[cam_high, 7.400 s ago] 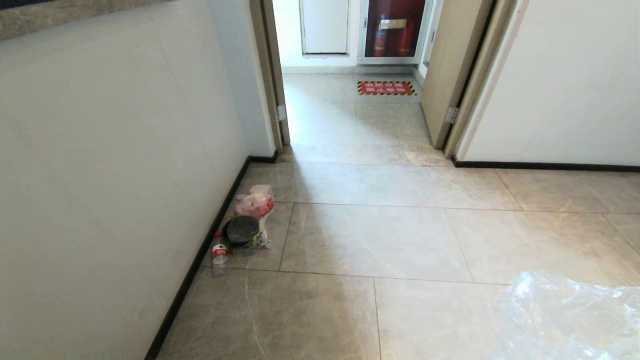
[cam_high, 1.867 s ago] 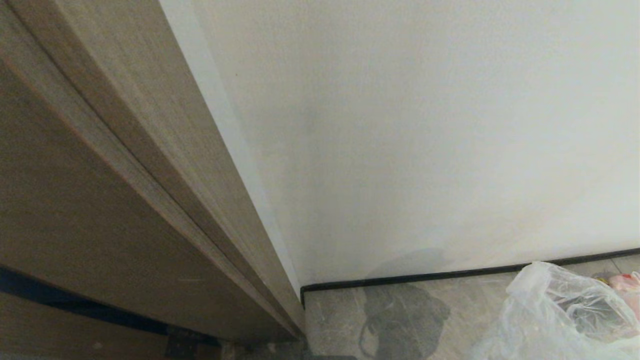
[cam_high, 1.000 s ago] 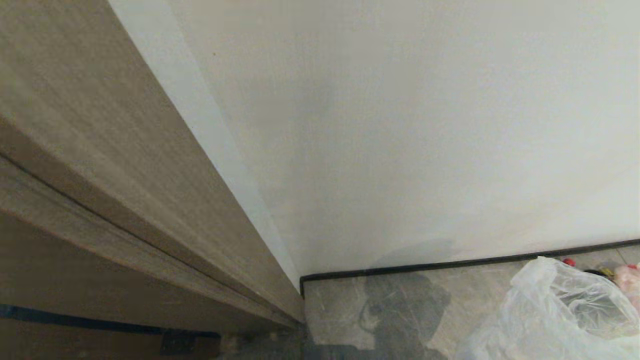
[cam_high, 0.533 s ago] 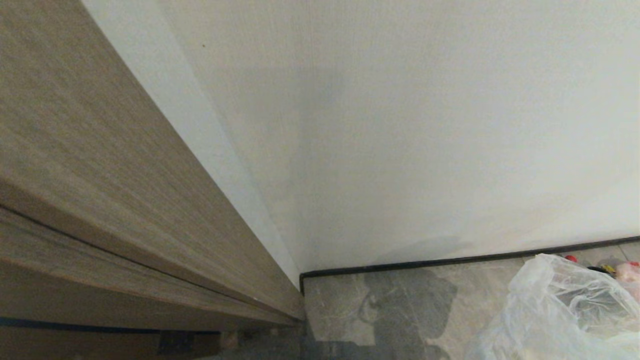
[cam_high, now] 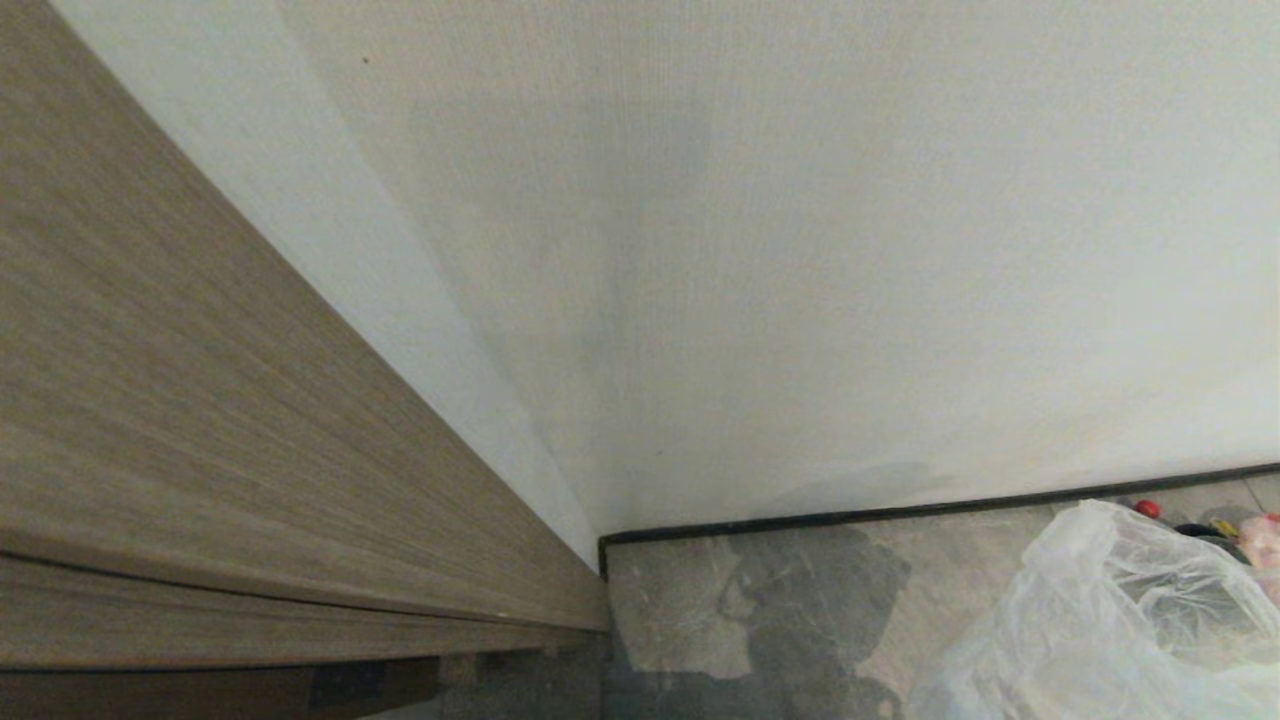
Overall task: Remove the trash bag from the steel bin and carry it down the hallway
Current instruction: Put the trash bag at the door
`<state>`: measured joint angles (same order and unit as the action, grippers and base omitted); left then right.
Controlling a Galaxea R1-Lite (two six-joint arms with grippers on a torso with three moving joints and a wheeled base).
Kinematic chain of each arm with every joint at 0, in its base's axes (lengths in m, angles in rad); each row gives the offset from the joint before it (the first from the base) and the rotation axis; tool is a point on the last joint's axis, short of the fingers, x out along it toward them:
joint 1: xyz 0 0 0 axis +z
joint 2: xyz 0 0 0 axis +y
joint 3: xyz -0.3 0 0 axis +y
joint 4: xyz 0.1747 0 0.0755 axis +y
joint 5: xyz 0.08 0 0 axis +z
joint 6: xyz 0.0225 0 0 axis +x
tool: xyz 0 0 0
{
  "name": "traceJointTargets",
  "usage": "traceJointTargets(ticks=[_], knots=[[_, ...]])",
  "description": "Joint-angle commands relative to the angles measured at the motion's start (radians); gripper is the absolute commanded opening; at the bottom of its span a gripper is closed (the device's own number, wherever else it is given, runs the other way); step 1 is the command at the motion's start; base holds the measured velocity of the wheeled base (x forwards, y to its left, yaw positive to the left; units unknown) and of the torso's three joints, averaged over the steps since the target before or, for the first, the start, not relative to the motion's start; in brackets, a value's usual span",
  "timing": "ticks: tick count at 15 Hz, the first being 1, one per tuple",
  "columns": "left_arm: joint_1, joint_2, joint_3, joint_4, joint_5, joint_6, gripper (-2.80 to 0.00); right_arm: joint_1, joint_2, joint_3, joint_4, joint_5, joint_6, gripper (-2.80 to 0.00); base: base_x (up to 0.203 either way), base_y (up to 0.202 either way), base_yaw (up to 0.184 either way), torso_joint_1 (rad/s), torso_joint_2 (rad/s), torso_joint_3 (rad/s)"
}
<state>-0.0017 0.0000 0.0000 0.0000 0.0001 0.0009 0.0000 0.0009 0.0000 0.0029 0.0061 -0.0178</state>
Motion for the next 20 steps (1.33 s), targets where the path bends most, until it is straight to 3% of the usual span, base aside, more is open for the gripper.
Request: traceJointTargets(ticks=[1,4,10,12,15,20], knots=[[0.000,0.000,0.000,0.000,0.000,-0.001,-2.80,0.000,0.003,-0.002,0.009,-0.001,-0.004,-2.80,0.000,0.000,0.000,0.000,0.00,0.000],[0.000,0.000,0.000,0.000,0.001,-0.001,-2.80,0.000,-0.001,-0.002,0.003,-0.001,0.012,-2.80,0.000,0.000,0.000,0.000,0.00,0.000],[0.000,0.000,0.000,0.002,0.001,-0.001,-2.80,0.000,0.001,-0.029,0.022,0.012,-0.039,-2.80,0.000,0.000,0.000,0.000,0.00,0.000],[0.000,0.000,0.000,0.000,0.000,-0.001,-2.80,0.000,0.016,-0.131,0.066,0.024,-0.040,-2.80,0.000,0.000,0.000,0.000,0.00,0.000],[0.000,0.000,0.000,0.000,0.001,0.001,-2.80,0.000,0.051,-0.331,0.274,0.038,-0.039,-2.80,0.000,0.000,0.000,0.000,0.00,0.000],[0.000,0.000,0.000,0.002,0.001,0.001,-2.80,-0.001,0.542,-0.584,0.430,0.084,-0.056,-2.80,0.000,0.000,0.000,0.000,0.00,0.000]])
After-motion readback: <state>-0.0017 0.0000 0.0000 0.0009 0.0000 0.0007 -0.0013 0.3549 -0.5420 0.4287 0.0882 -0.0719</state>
